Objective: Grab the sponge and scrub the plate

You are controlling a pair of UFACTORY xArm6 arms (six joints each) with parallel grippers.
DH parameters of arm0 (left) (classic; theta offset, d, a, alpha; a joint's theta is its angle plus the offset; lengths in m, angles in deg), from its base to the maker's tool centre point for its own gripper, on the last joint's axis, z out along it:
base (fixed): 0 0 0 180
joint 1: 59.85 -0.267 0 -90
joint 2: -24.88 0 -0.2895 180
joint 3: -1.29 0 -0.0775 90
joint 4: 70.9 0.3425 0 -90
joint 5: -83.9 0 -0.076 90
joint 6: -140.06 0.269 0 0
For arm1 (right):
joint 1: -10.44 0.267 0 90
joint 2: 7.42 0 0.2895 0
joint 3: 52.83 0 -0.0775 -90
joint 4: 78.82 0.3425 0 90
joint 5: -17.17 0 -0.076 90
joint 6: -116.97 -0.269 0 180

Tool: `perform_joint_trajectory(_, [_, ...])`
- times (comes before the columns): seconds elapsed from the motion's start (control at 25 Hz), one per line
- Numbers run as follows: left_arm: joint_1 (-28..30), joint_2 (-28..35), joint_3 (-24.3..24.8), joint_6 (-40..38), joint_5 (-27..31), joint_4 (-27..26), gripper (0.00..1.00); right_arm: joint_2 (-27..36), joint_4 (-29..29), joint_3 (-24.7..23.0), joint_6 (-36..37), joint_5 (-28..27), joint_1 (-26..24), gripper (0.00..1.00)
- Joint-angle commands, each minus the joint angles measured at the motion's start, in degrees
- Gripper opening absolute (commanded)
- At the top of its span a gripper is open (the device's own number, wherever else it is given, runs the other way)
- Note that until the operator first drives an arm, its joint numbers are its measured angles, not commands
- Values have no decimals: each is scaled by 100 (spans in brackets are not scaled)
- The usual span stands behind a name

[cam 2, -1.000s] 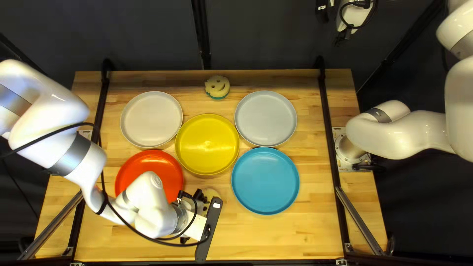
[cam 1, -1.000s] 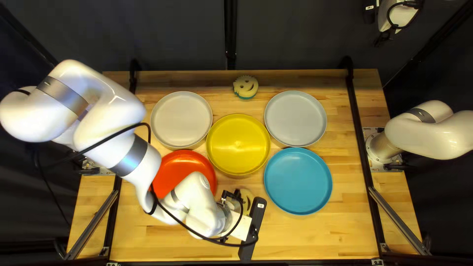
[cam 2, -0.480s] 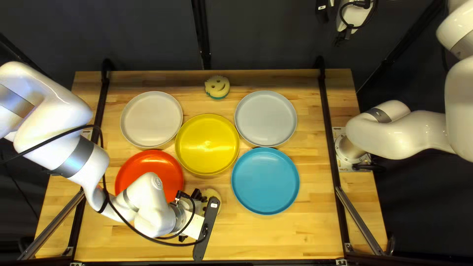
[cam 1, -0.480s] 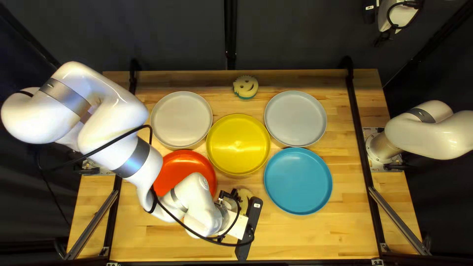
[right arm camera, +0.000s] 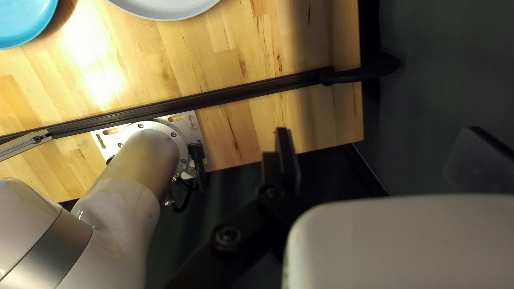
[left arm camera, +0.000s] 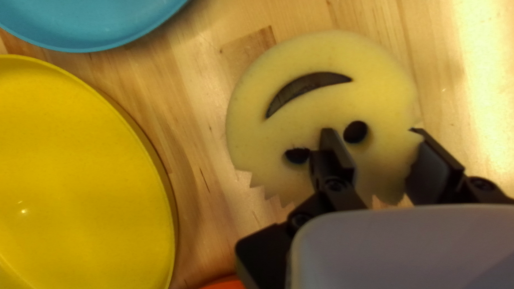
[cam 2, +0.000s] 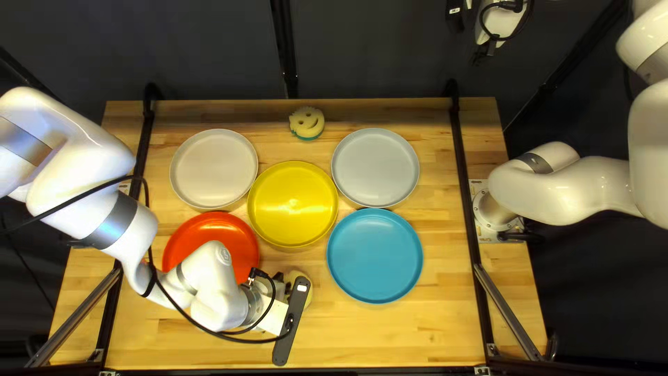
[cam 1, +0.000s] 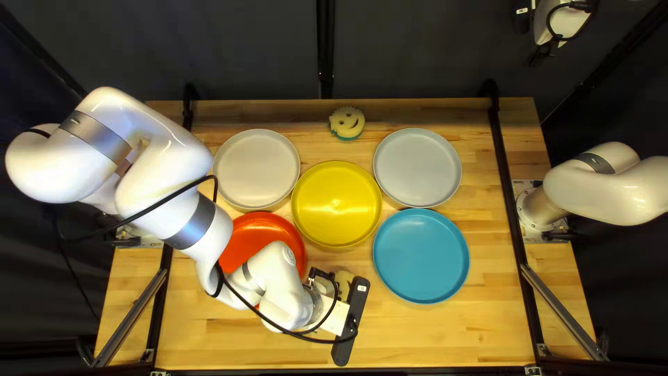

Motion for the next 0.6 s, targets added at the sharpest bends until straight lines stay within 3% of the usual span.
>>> perform_joint_trajectory(0.04, [79, 540, 278, 294, 333, -427, 0, 0, 0, 0, 0, 0, 0, 100])
perform_joint_trajectory(0.36, [202, 1669, 718, 1163, 1265, -1514, 0, 0, 0, 0, 0, 0, 0, 100])
perform_joint_trajectory(0.6, [229, 1984, 1073, 1436, 1317, -1911, 0, 0, 0, 0, 0, 0, 0, 100])
